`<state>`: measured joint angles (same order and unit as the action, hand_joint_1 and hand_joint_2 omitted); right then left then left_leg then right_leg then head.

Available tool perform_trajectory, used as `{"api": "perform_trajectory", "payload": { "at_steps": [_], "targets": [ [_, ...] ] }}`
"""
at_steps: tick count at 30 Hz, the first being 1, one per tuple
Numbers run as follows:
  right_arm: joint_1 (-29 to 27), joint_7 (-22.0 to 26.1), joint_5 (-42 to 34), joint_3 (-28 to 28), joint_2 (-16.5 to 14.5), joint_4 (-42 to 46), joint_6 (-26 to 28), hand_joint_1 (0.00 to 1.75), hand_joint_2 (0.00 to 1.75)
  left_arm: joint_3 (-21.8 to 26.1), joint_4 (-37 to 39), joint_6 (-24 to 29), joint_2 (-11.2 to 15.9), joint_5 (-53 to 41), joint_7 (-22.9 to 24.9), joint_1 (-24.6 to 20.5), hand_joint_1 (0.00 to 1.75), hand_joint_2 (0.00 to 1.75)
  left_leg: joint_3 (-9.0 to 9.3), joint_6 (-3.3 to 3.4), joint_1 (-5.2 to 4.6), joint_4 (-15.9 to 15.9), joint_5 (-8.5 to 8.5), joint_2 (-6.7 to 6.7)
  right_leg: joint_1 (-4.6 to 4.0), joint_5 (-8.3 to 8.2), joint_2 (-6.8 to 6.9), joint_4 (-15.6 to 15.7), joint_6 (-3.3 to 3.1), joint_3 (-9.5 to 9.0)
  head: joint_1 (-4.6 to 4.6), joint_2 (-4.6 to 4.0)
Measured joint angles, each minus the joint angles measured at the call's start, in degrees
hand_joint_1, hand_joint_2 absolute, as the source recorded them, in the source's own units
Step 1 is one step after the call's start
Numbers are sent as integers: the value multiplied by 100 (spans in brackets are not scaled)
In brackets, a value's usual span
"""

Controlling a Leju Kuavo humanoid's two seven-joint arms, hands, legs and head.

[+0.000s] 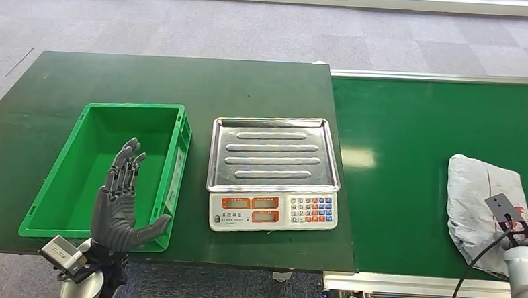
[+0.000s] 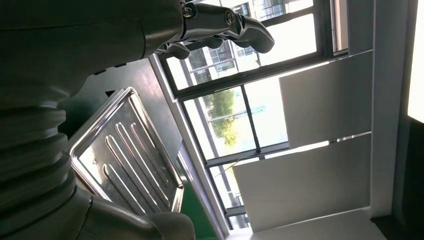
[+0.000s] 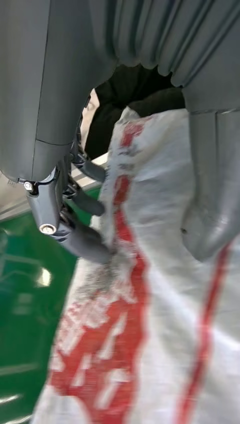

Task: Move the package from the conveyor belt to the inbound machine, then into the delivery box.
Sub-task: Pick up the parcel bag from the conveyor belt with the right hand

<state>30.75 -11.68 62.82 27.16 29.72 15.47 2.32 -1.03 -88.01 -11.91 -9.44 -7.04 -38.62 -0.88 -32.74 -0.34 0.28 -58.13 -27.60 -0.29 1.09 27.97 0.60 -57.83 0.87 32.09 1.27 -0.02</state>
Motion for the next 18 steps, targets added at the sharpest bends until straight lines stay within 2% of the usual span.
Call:
{"api": "perform_trajectory", "payload": {
  "at_steps": [12,15,18],
  "targets": [
    [187,177,25,304,-20,1,-80,175,175,0,-7,4,-27,-15,15,-3,0,175,0,0,0,0,0,0,-1,0,0,0,0,0,0,-1],
    [227,439,-29,341,-51,14,214,175,175,0,-26,49,-31,-20,16,9,0,175,-1,0,0,0,0,0,-1,0,0,0,0,0,0,0],
    [298,992,-215,436,-95,67,725,175,175,0,-107,112,-37,-25,25,69,0,175,-1,0,0,0,0,0,-1,0,0,0,0,0,0,0]
  ]
}}
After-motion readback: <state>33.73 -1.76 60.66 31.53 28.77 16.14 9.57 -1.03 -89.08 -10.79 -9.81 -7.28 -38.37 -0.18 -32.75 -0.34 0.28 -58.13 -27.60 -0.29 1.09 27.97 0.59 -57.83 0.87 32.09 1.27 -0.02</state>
